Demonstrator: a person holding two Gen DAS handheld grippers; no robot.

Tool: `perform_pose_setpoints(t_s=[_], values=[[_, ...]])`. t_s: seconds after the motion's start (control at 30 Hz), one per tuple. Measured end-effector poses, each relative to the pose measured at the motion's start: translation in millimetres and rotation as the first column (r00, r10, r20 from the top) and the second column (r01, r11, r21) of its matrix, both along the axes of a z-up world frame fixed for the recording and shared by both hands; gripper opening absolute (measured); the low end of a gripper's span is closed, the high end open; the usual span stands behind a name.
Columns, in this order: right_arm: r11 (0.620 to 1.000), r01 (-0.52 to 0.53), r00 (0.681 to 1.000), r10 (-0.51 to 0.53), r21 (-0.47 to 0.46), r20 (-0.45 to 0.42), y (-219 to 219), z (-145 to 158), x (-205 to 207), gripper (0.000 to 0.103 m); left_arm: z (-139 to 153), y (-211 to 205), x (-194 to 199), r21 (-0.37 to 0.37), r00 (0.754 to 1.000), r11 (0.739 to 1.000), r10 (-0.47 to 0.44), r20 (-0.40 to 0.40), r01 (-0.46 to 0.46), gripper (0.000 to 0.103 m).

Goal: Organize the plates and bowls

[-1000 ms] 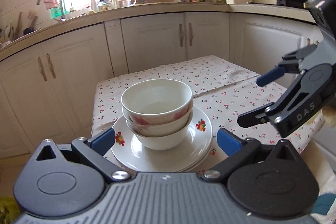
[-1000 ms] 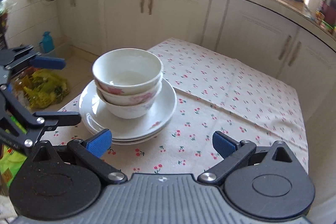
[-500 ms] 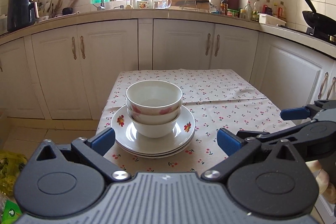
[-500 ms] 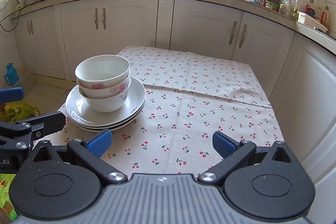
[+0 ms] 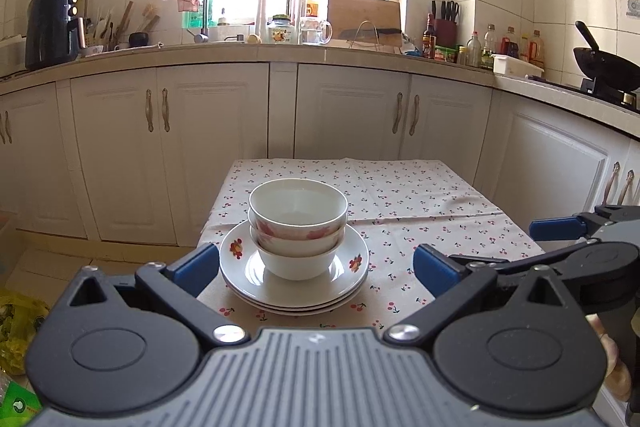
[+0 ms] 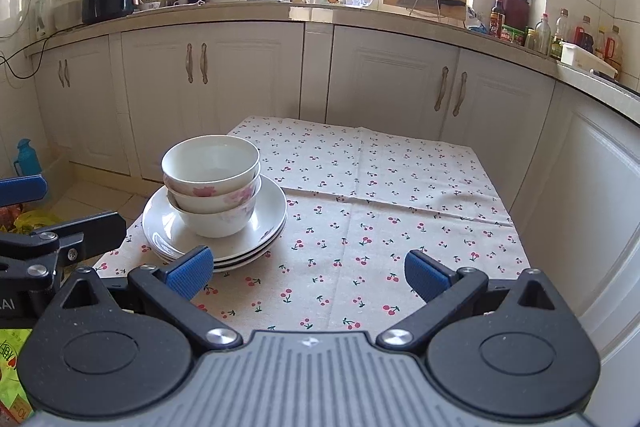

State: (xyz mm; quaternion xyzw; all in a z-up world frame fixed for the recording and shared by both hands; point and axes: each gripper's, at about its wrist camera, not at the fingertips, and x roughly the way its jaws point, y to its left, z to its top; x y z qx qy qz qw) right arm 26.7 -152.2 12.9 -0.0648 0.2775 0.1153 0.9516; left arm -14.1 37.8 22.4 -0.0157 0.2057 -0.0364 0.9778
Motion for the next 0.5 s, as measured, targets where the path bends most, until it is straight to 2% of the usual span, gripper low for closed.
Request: perform_pose_setpoints(t_s=[0.5], values=[[1.000, -0.001, 1.000, 0.001, -0.009, 0.017, 2.7, 1.3, -5.2, 0.103, -0.5, 1.6, -1.6, 0.002, 1.000, 1.000, 0.012, 0.015, -0.012, 0.102]])
